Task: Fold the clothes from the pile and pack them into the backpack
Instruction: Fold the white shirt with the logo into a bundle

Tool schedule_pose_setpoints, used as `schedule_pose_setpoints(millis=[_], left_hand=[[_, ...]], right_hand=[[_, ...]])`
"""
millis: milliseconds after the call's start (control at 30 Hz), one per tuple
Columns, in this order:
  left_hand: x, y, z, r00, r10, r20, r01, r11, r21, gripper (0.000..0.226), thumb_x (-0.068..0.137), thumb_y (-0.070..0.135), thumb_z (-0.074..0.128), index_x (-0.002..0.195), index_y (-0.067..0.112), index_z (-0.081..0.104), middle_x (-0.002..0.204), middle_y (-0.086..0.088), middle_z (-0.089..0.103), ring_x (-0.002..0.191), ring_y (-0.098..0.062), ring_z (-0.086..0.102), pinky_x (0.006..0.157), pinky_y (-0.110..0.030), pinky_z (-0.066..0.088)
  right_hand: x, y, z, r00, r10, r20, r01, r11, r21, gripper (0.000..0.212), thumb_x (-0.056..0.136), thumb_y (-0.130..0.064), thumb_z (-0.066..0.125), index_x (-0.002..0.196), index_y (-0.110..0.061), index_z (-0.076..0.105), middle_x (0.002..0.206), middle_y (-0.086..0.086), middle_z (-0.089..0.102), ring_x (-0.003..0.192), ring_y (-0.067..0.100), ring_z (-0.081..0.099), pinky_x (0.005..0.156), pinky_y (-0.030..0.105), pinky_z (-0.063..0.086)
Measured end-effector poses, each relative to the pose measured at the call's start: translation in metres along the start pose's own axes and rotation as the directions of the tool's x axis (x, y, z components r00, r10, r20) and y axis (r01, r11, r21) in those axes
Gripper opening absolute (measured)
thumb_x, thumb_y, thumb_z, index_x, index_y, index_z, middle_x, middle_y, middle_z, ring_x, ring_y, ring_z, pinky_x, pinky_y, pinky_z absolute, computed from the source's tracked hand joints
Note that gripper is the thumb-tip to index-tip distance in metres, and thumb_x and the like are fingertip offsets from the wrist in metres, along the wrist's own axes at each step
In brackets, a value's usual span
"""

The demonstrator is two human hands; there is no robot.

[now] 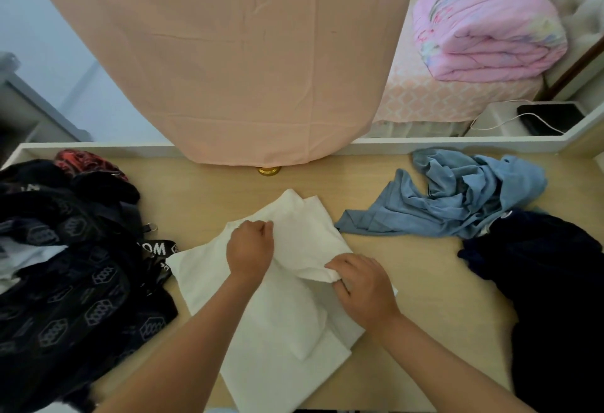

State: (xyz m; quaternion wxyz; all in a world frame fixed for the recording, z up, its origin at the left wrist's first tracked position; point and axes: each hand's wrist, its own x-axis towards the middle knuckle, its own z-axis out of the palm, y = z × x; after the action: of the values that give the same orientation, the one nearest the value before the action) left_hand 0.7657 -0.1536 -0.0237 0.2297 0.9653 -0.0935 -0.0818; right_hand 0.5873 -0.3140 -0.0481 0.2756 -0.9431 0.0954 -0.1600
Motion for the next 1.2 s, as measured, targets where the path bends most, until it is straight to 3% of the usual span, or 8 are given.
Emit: schedule_pose_setpoints(millis=[133, 300, 467, 567, 733, 867, 1033, 1200], left_hand=[[-0.012, -0.017, -0.012, 0.996, 0.041, 0.08, -0.065, 0.944, 0.323, 0.042, 0.101, 0.032, 0.041, 0.071, 0.014, 0.064, 0.072, -0.001, 0.062, 0.068, -0.023, 0.059, 0.059, -0.031, 0.04], [-0.021, -0.033, -0.018, 0.993, 0.114, 0.039, -0.12, 0.961, 0.247, 0.034, 0.093, 0.026, 0.047, 0.061, 0.015, 0.048, 0.06, 0.002, 0.051, 0.055, -0.022, 0.052, 0.05, -0.03, 0.031], [-0.029, -0.047, -0.004, 0.97, 0.217, 0.111, -0.243, 0.892, 0.381, 0.034, 0.082, 0.027, 0.066, 0.113, 0.013, 0.062, 0.108, -0.007, 0.063, 0.093, -0.028, 0.06, 0.074, -0.038, 0.047], [-0.021, -0.033, 0.012, 0.808, 0.564, 0.168, -0.582, 0.721, 0.377, 0.043, 0.086, 0.021, 0.062, 0.129, 0.02, 0.059, 0.134, -0.006, 0.057, 0.119, -0.028, 0.054, 0.093, -0.042, 0.047], [0.0, 0.019, 0.023, 0.797, 0.53, 0.289, -0.602, 0.658, 0.453, 0.036, 0.096, 0.017, 0.037, 0.125, 0.018, 0.058, 0.135, -0.005, 0.052, 0.12, -0.026, 0.046, 0.101, -0.037, 0.034], [0.024, 0.053, 0.041, 0.578, 0.697, 0.424, -0.816, 0.491, 0.306, 0.054, 0.093, 0.002, 0.045, 0.145, 0.017, 0.04, 0.158, -0.008, 0.029, 0.144, -0.026, 0.026, 0.115, -0.039, 0.024], [0.037, 0.066, 0.044, 0.503, 0.653, 0.567, -0.849, 0.252, 0.464, 0.041, 0.092, 0.011, 0.049, 0.132, 0.017, 0.047, 0.12, -0.007, 0.058, 0.114, -0.029, 0.051, 0.11, -0.04, 0.027], [0.041, 0.038, 0.002, 0.456, 0.804, 0.382, -0.871, 0.314, 0.379, 0.011, 0.075, 0.018, 0.06, 0.08, 0.016, 0.069, 0.087, -0.001, 0.059, 0.085, -0.023, 0.052, 0.09, -0.036, 0.038]], right_hand=[[-0.013, -0.003, -0.001, 0.983, -0.156, 0.096, 0.15, 0.986, 0.07, 0.026, 0.078, -0.021, 0.061, 0.098, -0.022, 0.076, 0.114, -0.004, 0.071, 0.101, 0.013, 0.066, 0.079, 0.027, 0.054], [-0.026, 0.003, 0.002, 0.954, -0.104, 0.28, 0.077, 0.991, 0.106, 0.022, 0.076, -0.032, 0.065, 0.095, -0.03, 0.076, 0.123, -0.008, 0.066, 0.11, 0.012, 0.061, 0.089, 0.033, 0.051], [-0.024, 0.006, 0.014, 0.969, 0.071, 0.235, -0.049, 0.994, -0.097, 0.019, 0.084, -0.029, 0.055, 0.098, -0.027, 0.068, 0.124, -0.004, 0.061, 0.114, 0.017, 0.055, 0.094, 0.036, 0.047], [-0.019, 0.01, 0.019, 0.963, 0.156, 0.22, -0.113, 0.974, -0.196, 0.017, 0.083, -0.018, 0.059, 0.096, -0.025, 0.067, 0.118, -0.003, 0.06, 0.108, 0.019, 0.057, 0.087, 0.034, 0.047], [-0.003, 0.016, 0.013, 0.948, 0.256, 0.191, -0.208, 0.948, -0.24, 0.022, 0.085, -0.018, 0.06, 0.106, -0.024, 0.064, 0.107, -0.003, 0.056, 0.096, 0.021, 0.055, 0.077, 0.033, 0.044], [0.013, 0.019, 0.003, 0.805, 0.527, 0.273, -0.457, 0.843, -0.283, 0.048, 0.086, -0.036, 0.063, 0.128, -0.025, 0.044, 0.12, 0.0, 0.048, 0.107, 0.023, 0.055, 0.085, 0.038, 0.043], [0.021, 0.024, -0.007, 0.715, 0.543, 0.44, -0.466, 0.84, -0.278, 0.037, 0.086, -0.036, 0.059, 0.121, -0.024, 0.053, 0.114, -0.004, 0.064, 0.103, 0.021, 0.062, 0.084, 0.033, 0.047], [0.046, -0.001, -0.025, 0.569, 0.4, 0.719, -0.522, 0.851, -0.06, 0.065, 0.078, -0.022, 0.065, 0.139, -0.025, 0.043, 0.121, -0.005, 0.06, 0.104, 0.016, 0.059, 0.083, 0.03, 0.053]])
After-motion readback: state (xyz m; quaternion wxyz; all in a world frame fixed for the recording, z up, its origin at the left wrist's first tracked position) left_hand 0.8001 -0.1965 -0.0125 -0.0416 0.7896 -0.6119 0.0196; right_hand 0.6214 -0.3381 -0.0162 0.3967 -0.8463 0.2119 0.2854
